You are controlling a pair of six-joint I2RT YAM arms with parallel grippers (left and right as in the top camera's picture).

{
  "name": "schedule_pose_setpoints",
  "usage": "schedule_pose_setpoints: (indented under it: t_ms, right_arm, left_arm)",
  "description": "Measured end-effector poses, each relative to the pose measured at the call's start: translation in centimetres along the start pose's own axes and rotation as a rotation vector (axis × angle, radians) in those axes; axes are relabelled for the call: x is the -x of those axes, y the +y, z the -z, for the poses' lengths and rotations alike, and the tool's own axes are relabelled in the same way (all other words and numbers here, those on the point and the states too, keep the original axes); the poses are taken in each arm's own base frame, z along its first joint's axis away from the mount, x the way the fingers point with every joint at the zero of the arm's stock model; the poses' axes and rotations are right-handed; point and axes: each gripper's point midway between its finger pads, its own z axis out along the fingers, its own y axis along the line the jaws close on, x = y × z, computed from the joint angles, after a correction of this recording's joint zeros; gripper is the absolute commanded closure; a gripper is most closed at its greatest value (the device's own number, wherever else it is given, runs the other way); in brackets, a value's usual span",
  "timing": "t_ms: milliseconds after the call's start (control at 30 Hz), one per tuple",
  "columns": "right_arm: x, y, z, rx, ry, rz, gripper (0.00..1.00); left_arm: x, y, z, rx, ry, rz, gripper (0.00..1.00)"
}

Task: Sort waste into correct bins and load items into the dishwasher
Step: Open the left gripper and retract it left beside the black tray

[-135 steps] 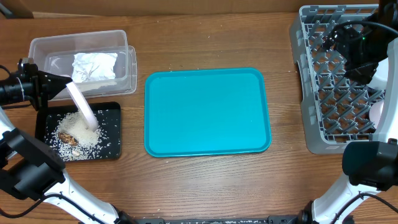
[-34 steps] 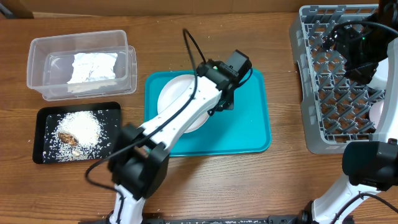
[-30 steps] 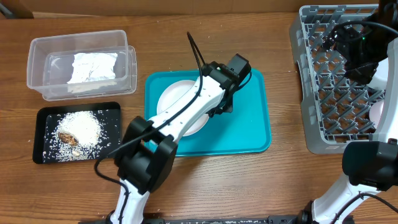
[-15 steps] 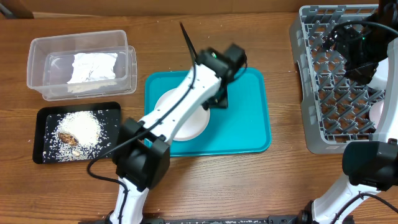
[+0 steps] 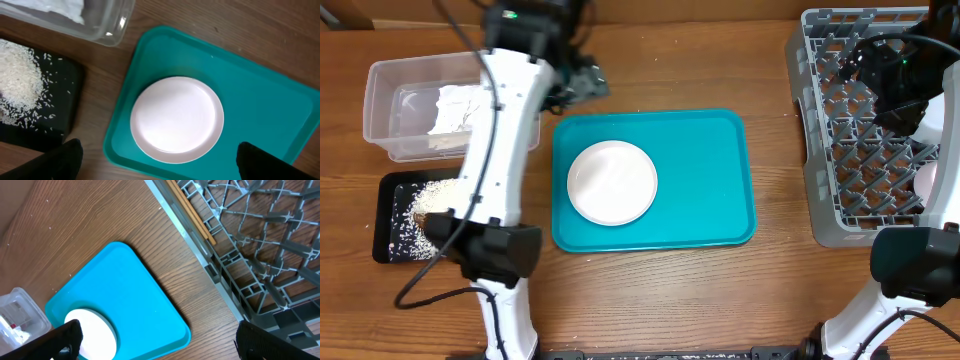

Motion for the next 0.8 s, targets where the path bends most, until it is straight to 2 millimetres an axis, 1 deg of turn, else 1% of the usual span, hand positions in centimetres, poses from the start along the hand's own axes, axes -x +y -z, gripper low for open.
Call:
schedule_pose_setpoints:
  t_ms: [67, 233, 300, 367, 433, 533, 633, 667, 800]
  right_arm:
    - [0.0, 0.0, 0.0, -0.001, 0.0, 0.0, 0.0]
    - [0.0, 0.0, 0.0, 0.0, 0.0, 0.0, 0.0]
    - [0.0, 0.0, 0.0, -0.001, 0.0, 0.0, 0.0]
    - [0.0, 0.0, 0.0, -0.001, -0.001, 0.0, 0.0]
    - [0.0, 0.0, 0.0, -0.001, 0.0, 0.0, 0.0]
    - [0.0, 0.0, 0.0, 0.0, 0.0, 0.0, 0.0]
    - [0.0, 0.0, 0.0, -0.001, 0.0, 0.0, 0.0]
    - [0.0, 0.0, 0.0, 0.0, 0.0, 0.0, 0.0]
    - [0.0, 0.0, 0.0, 0.0, 0.0, 0.0, 0.0]
  left_arm:
    - [0.9, 1.4, 0.0, -0.033, 0.023, 0.011, 0.0]
    - [2.0, 3.2, 0.0, -0.088, 0.055, -0.008, 0.0]
    - [2.4, 4.5, -0.1, -0.096, 0.065, 0.003, 0.0]
    - [2.6, 5.8, -0.2, -0.093, 0.078, 0.023, 0.0]
    - [2.8, 7.9, -0.3, -0.083, 0.09, 0.059, 0.0]
    - [2.5, 10.2, 0.0, -0.07, 0.102, 0.105, 0.0]
    - [1.9, 12.7, 1.4, -0.062, 0.083, 0.157, 0.0]
    - [1.7, 13.3, 2.0, -0.061, 0.073, 0.169, 0.0]
    - [0.4, 16.2, 5.0, -0.054, 0.006, 0.226, 0.0]
